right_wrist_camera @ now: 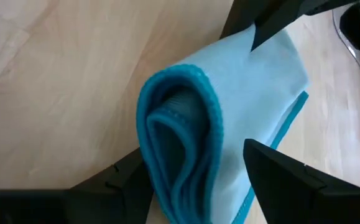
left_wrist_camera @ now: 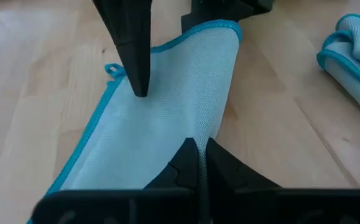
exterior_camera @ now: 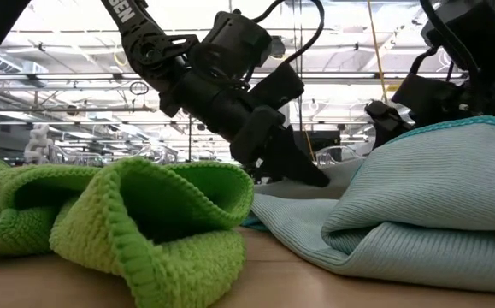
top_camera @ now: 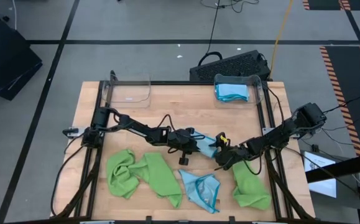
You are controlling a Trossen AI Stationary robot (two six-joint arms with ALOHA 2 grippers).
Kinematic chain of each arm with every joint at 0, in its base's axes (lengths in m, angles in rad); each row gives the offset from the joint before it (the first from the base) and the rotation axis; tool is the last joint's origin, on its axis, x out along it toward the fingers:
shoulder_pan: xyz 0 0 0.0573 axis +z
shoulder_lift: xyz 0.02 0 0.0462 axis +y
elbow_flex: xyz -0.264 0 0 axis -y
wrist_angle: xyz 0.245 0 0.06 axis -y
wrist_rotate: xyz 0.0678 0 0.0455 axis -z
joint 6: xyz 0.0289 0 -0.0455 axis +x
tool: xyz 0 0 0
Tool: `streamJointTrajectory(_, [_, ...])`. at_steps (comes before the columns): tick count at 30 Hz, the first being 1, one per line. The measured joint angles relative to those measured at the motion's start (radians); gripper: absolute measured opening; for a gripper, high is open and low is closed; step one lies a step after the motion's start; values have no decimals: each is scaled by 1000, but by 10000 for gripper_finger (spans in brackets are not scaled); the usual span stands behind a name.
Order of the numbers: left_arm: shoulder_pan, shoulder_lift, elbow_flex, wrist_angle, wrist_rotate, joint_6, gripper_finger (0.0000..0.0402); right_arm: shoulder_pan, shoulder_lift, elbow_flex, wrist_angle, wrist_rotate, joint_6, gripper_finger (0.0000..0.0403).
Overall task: Fold microfiber towels
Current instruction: Put the folded blue microfiber cloth into the right transparent bin
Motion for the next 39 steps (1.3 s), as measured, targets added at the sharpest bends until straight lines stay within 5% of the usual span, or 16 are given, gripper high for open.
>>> streamJointTrajectory(15, [-2, 0, 1, -5, 13, -34, 36, -1, 2, -28, 52, -8, 147, 13])
streamJointTrajectory(19, [-30, -17, 1, -61, -37, -32, 85, 0, 3, -29, 73, -7, 183, 17])
streamJointTrajectory(29, [-130, -194, 2, -228, -372, -33, 249, -1, -54, -26, 100, -12, 321, 12])
streamJointTrajectory(39, [-155, -239, 1, -370, -495, -101, 256, 1, -198, 27, 0, -9, 337, 15])
